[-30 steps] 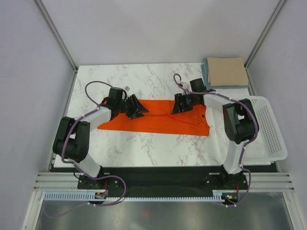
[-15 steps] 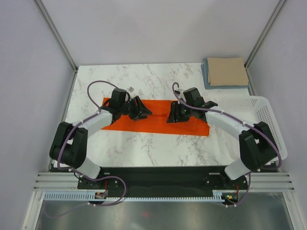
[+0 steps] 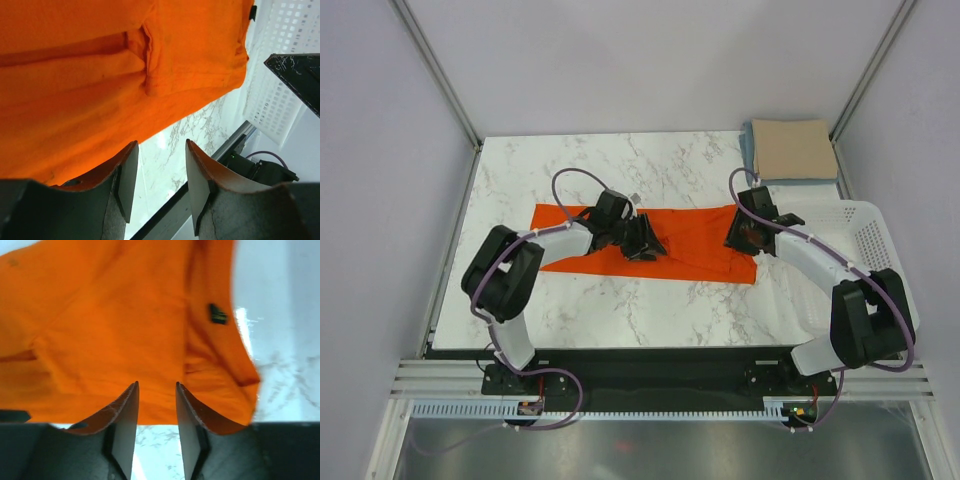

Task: Fold and stack the t-shirts
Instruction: Fold the tshirt

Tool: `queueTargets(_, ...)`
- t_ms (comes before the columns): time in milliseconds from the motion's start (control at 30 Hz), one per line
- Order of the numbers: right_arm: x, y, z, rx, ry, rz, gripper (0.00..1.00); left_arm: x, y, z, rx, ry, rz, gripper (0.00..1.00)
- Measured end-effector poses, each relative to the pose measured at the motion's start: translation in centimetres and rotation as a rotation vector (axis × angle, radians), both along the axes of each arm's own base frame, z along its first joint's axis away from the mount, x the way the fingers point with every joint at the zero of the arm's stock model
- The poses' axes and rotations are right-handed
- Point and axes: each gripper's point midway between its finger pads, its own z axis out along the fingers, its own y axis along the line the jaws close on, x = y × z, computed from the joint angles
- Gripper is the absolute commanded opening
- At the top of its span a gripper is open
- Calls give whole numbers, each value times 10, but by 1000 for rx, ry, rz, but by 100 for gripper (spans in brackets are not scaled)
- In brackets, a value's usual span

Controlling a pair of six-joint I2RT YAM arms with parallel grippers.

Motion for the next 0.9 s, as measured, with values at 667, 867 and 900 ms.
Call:
queueTargets(667,-25,-37,-49,-21,69,-142,37,23,-31,-30,14,31,-36,43)
queueTargets(867,-23,-31,-52,9,57,-126,37,21,-35,-34,17,36,-48,19)
queueTargets(900,-23,-29,-53,16,57,-121,37,21,-36,-33,16,33,-52,15)
